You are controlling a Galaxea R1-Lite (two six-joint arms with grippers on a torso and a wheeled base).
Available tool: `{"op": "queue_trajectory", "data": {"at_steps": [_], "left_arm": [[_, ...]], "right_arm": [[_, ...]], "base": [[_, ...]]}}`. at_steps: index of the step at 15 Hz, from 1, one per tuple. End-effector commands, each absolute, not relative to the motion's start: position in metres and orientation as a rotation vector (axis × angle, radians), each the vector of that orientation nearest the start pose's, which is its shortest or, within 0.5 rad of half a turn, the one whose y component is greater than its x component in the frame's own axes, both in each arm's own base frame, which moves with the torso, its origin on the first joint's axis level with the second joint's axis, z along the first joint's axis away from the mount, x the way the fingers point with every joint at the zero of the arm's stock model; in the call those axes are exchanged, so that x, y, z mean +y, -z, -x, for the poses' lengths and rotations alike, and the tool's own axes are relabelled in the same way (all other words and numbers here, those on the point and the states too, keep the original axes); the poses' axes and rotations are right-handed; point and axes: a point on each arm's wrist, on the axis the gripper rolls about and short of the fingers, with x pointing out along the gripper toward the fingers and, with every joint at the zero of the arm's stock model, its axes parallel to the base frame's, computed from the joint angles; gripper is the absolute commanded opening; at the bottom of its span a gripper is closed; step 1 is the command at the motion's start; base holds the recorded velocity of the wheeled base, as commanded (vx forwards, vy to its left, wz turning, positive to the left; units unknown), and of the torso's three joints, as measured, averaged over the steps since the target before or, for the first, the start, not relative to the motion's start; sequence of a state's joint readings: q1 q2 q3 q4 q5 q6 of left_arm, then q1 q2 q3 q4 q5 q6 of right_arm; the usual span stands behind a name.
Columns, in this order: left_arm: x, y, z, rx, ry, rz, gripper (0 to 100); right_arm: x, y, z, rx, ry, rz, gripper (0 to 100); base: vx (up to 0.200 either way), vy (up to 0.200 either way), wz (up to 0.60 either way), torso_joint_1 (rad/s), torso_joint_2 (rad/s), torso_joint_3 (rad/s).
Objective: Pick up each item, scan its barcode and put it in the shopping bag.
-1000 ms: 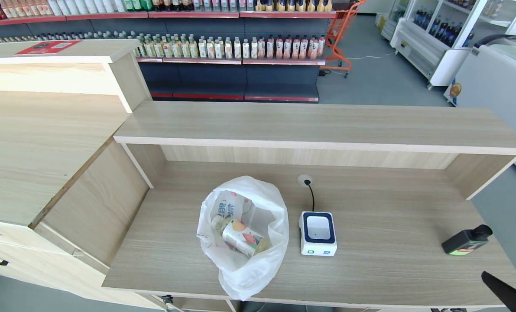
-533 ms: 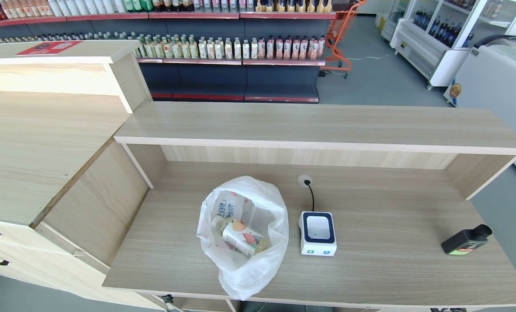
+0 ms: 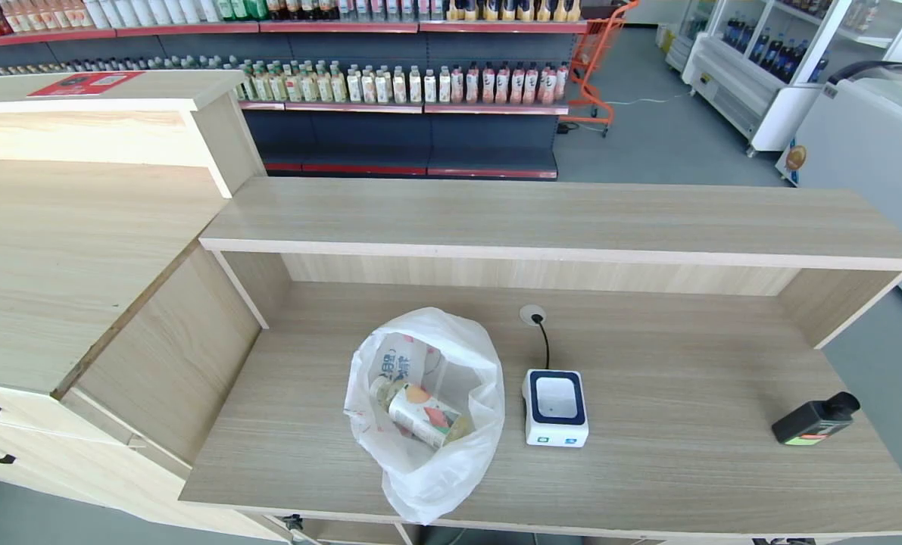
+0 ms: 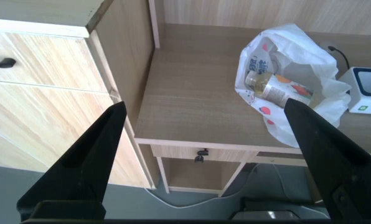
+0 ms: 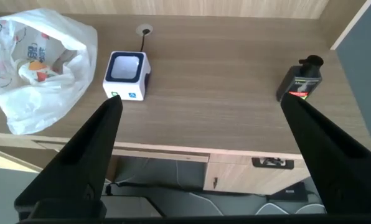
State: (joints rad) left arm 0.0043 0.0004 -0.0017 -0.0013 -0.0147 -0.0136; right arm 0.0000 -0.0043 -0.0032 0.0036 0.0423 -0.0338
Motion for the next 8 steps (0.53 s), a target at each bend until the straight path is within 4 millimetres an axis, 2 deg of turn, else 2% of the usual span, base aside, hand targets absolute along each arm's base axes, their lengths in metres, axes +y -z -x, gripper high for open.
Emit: {"op": "queue_trajectory", "data": {"at_steps": [1,8], "left_arm": [[-0.0004,-0.0761,0.0229,-0.003,0.009,0.012,100],[-0.0005,-0.0761,0.0229,-0.003,0.012,0.002,100]], "right_arm": [[0.0010,-0.0759,0.0231,0.001,-0.043,0.034,100],[0.0010,-0.0759,0.0231,0.001,-0.043,0.034,100]], "base": [[-0.200,-0.200,0.00,0.012,0.00,-0.002],[-0.200,-0.200,0.00,0.002,0.00,0.000]]}}
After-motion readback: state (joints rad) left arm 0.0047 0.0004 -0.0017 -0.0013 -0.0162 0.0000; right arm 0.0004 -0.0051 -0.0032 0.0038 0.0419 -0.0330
